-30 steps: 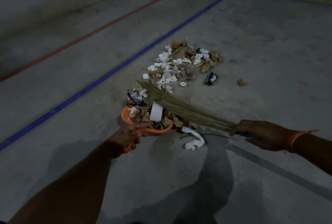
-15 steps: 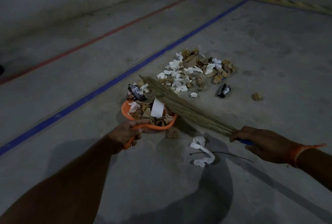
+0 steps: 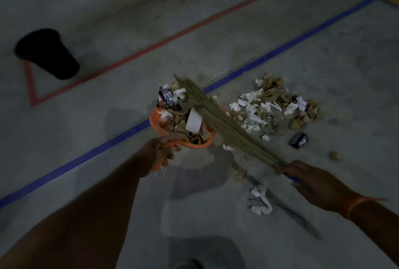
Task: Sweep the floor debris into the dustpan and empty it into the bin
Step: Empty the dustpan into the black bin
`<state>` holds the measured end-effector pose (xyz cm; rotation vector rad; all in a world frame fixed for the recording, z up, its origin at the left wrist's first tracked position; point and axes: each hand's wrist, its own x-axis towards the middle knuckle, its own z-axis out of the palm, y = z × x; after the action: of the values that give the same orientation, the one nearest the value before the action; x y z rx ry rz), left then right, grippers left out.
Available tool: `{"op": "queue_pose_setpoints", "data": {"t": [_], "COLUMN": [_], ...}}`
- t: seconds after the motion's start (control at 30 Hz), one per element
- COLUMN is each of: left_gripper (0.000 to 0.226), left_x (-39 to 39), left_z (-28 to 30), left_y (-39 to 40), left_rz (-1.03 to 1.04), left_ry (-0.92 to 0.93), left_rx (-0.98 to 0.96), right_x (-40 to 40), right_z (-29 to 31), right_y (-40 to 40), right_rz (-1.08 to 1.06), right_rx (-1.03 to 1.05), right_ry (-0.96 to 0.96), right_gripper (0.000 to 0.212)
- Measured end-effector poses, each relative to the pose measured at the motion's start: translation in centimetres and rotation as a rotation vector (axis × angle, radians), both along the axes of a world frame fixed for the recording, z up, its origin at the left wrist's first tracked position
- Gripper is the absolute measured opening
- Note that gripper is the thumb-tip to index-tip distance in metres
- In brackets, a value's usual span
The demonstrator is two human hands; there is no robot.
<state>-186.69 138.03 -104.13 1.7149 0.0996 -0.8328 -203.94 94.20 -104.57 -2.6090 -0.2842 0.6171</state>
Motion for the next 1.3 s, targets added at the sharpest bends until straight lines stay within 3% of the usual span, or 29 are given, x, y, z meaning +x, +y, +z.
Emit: {"op": "queue_pose_setpoints", "data": {"t": [0.27,0.57,0.67,0.8,0.87,0.93,1.3], "left_gripper": [0.036,0.035,0.039,0.042,0.041,0.041,0.040], "left_x": [7.0,14.9,17.7,22.4,25.1,27.9,42.2], "left_z": [16.5,26.1,27.2,27.7,27.6,26.9,20.6], "left_y": [8.6,21.2,25.4,30.4,32.7,35.2,48.9], "left_rz": [0.192,0.332,0.391,0.475,0.531,0.565,0.757], "left_ry": [-0.087,-0.130,-0.128,-0.123,-0.115,-0.108,-0.046], "left_rx": [-0.062,-0.020,-0.035,-0.020,-0.010,0.001,0.041], "right_x": [14.7,30.2,35.3,43.2,47.5,52.0,73.3], "right_z": [17.6,28.5,29.6,29.1,28.5,27.8,22.4], "right_y": [7.6,20.5,25.6,31.5,34.4,37.2,52.8], "right_rz": [0.088,0.078,0.115,0.167,0.215,0.269,0.478], "right_rx": [0.059,0.144,0.224,0.286,0.301,0.320,0.210], "right_ry": [-0.037,-0.115,-0.123,-0.078,-0.069,-0.058,0.008], "right_gripper": [0.057,0.026,0.022,0.031,0.017,0.017,0.021]}}
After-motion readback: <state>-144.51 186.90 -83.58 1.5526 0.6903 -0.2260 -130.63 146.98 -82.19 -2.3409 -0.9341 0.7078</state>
